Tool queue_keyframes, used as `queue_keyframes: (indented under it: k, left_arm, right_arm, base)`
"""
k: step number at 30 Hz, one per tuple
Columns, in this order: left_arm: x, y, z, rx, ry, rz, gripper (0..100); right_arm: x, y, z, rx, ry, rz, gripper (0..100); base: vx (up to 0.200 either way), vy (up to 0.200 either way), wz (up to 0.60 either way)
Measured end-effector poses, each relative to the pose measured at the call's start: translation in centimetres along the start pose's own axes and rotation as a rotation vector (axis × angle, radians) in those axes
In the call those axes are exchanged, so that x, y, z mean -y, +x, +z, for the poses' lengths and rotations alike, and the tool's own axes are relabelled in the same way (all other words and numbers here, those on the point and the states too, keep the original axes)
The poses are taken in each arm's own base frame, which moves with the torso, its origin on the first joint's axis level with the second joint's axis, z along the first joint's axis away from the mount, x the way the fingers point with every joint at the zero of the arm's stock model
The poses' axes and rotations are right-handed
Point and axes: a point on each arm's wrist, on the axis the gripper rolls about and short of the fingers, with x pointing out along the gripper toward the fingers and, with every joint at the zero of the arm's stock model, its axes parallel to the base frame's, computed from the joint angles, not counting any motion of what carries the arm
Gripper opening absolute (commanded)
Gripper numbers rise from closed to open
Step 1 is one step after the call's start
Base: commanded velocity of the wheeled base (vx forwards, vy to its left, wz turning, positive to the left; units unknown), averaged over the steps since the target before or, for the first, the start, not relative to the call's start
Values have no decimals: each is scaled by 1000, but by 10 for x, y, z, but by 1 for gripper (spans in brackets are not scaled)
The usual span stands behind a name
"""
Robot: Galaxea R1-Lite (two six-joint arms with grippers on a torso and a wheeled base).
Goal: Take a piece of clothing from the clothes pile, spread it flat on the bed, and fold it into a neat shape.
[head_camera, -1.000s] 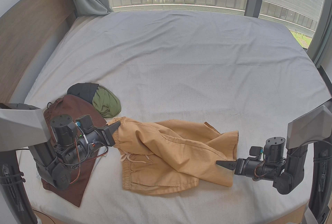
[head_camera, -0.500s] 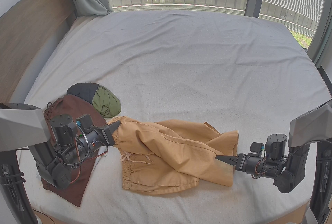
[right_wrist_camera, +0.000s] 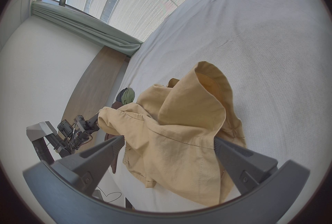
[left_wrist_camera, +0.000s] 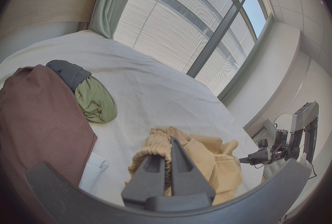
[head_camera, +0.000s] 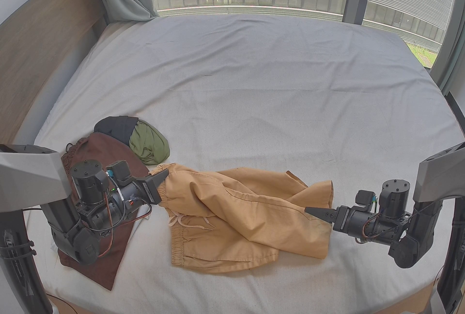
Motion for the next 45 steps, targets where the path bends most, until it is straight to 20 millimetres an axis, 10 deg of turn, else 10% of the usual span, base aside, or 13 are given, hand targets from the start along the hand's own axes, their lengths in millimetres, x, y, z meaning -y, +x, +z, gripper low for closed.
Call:
queue_keyframes:
  k: [3, 4, 38, 39, 45]
  left_arm:
    - [0, 0, 0, 0, -1, 1, 0]
    - [0, 0, 0, 0, 0, 1, 0]
    - [-9, 6, -2, 5, -3, 24, 0]
    - [-9, 6, -2, 5, -3, 24, 0]
    - [-8, 5, -1, 7, -3, 23, 0]
  right_arm:
    - [3, 2, 0, -1, 4, -7, 100]
    - [4, 3, -1, -2, 5, -9, 0]
    - [-4, -41, 25, -16, -11, 176, 0]
    - [-4, -41, 24, -18, -9, 175, 100]
    - [-1, -35, 21, -37, -4, 174, 100]
  base:
    - [0, 0, 0]
    - [0, 0, 0]
    - [0, 0, 0]
    - [0, 0, 0]
    - [0, 0, 0]
